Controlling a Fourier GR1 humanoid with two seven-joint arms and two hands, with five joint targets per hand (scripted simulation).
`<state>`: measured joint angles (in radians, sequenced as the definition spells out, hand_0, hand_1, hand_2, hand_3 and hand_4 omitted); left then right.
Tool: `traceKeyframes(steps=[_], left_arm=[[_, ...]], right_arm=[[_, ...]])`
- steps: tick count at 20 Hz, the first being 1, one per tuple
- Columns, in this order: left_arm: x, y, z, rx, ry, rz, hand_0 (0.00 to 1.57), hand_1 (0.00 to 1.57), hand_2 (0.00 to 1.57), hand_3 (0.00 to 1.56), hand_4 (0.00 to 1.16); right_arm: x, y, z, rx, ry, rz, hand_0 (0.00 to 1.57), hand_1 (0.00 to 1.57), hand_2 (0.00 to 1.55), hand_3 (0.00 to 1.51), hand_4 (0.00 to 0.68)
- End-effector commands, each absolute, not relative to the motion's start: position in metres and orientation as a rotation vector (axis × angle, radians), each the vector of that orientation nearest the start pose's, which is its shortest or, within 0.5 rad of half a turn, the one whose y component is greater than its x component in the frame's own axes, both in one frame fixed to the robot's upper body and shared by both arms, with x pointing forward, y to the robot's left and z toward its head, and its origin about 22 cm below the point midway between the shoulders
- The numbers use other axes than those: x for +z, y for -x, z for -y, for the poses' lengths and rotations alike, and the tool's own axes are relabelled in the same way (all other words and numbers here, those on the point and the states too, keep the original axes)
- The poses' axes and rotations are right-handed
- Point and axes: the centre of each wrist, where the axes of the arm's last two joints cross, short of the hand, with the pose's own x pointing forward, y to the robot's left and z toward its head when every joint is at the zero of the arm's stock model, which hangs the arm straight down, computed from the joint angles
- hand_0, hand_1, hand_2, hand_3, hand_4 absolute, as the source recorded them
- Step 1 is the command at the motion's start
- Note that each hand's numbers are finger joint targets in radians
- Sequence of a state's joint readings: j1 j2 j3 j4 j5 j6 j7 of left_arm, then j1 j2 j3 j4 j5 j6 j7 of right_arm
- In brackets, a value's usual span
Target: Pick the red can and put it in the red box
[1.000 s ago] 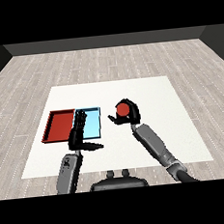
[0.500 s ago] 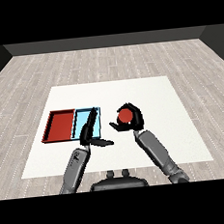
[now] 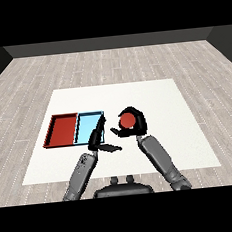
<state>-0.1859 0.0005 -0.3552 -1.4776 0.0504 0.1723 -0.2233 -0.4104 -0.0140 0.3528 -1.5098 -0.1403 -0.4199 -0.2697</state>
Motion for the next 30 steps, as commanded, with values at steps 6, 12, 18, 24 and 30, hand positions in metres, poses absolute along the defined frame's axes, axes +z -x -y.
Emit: traceKeyframes(steps=[6,12,18,24,30], left_arm=[[0.002,-0.282,-0.105,-0.2,0.269,1.8,0.0,0.0,0.0,0.0,0.0],[0.029,-0.289,-0.095,-0.158,0.317,1.775,0.0,0.0,0.0,0.0,0.0],[0.012,-0.262,-0.087,-0.171,0.327,1.797,0.0,0.0,0.0,0.0,0.0],[-0.006,-0.259,-0.076,-0.167,0.353,1.771,0.0,0.0,0.0,0.0,0.0],[0.006,-0.268,-0.081,-0.17,0.388,1.78,0.0,0.0,0.0,0.0,0.0]], right_arm=[[0.081,-0.29,0.086,0.037,-0.198,2.119,1.46,1.46,1.43,1.38,0.654],[0.077,-0.277,0.083,0.014,-0.245,2.123,1.47,1.47,1.44,1.39,0.676],[0.067,-0.29,0.074,-0.01,-0.305,2.086,1.47,1.47,1.43,1.4,0.644],[0.081,-0.277,0.068,-0.027,-0.351,2.1,1.51,1.51,1.45,1.42,0.652],[0.082,-0.278,0.054,0.002,-0.347,2.09,1.52,1.52,1.45,1.4,0.648]])
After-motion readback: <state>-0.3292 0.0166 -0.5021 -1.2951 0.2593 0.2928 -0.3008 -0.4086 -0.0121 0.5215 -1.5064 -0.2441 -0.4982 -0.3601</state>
